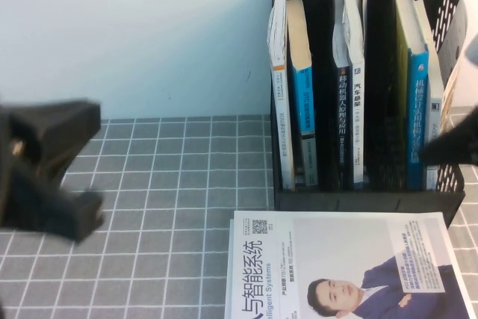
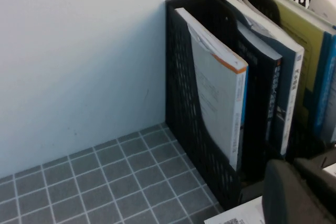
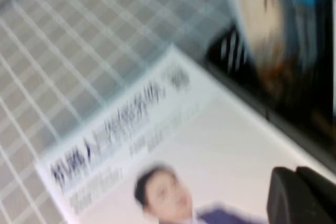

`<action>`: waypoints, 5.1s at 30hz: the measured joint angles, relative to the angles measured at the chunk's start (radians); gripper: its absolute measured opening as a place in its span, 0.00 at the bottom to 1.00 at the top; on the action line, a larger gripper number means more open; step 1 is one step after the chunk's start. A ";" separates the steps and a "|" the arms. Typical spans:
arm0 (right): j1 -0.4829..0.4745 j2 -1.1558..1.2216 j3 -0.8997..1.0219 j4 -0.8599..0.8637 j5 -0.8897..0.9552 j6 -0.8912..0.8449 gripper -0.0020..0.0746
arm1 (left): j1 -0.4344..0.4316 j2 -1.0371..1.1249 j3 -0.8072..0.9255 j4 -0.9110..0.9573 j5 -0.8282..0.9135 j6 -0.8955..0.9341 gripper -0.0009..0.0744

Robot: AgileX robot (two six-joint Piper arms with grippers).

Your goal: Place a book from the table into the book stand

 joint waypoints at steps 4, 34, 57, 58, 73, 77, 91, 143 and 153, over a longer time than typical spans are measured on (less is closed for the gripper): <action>0.000 -0.020 0.019 -0.174 0.027 0.138 0.02 | 0.000 -0.119 0.181 0.056 -0.106 -0.064 0.01; 0.000 -1.267 0.849 -0.499 -0.444 0.357 0.02 | 0.000 -0.245 0.434 0.511 -0.211 -0.432 0.01; 0.000 -1.267 0.851 -0.410 -0.365 0.338 0.02 | 0.000 -0.253 0.431 0.443 -0.157 -0.437 0.01; 0.000 -1.267 0.851 -0.410 -0.365 0.338 0.02 | 0.000 -0.262 0.423 0.384 -0.115 -0.431 0.01; 0.000 -1.267 0.851 -0.407 -0.364 0.338 0.02 | 0.506 -0.536 0.355 -0.385 0.094 0.459 0.01; 0.000 -1.267 0.851 -0.404 -0.363 0.338 0.02 | 0.703 -0.570 0.449 -0.596 -0.097 0.669 0.01; 0.000 -1.269 0.851 -0.400 -0.363 0.338 0.02 | 0.845 -0.804 0.977 -0.772 -0.324 0.629 0.01; 0.000 -1.519 1.178 -0.830 -0.730 0.841 0.02 | 0.845 -0.806 0.977 -0.774 -0.317 0.653 0.01; 0.000 -1.532 1.188 -0.824 -0.684 0.873 0.02 | 0.846 -0.808 0.977 -0.774 -0.314 0.637 0.01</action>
